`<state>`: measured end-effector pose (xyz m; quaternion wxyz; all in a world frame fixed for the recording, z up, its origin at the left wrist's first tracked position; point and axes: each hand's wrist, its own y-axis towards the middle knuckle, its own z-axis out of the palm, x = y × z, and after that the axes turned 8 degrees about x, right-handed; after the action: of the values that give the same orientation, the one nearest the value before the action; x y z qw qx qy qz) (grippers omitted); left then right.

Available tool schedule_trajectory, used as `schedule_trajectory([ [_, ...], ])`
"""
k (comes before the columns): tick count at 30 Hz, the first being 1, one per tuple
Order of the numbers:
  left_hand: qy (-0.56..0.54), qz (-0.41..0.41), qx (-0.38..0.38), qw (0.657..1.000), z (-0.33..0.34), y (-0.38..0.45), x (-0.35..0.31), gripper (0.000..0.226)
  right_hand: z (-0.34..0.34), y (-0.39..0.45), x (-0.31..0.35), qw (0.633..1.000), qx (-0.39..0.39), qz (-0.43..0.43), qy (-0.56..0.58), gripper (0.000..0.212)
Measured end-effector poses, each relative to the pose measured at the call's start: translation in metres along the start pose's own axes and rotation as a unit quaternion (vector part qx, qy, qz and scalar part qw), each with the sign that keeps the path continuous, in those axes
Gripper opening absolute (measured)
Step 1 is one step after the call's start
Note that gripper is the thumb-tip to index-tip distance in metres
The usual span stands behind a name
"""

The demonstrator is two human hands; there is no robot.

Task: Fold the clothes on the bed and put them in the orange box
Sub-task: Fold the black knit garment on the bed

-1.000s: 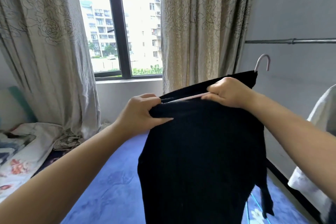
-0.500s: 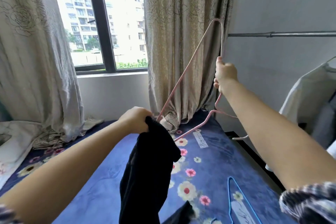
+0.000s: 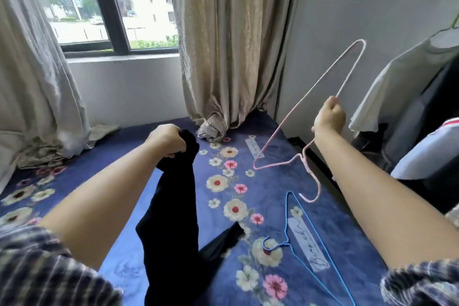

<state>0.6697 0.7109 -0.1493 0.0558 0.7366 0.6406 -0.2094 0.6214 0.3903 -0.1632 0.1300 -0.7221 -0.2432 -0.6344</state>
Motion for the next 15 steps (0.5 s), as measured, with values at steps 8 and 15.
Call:
schedule_trajectory([
  [8, -0.045, 0.006, 0.108, 0.993, 0.130, 0.007, -0.007, 0.002, -0.055, -0.048, -0.172, 0.918, 0.182, 0.111, -0.334, 0.046],
  [15, -0.068, -0.007, 0.156, 0.985, 0.210, 0.004, 0.021, 0.017, -0.056, -0.028, -0.285, 0.872, 0.132, 0.324, -0.343, 0.037],
])
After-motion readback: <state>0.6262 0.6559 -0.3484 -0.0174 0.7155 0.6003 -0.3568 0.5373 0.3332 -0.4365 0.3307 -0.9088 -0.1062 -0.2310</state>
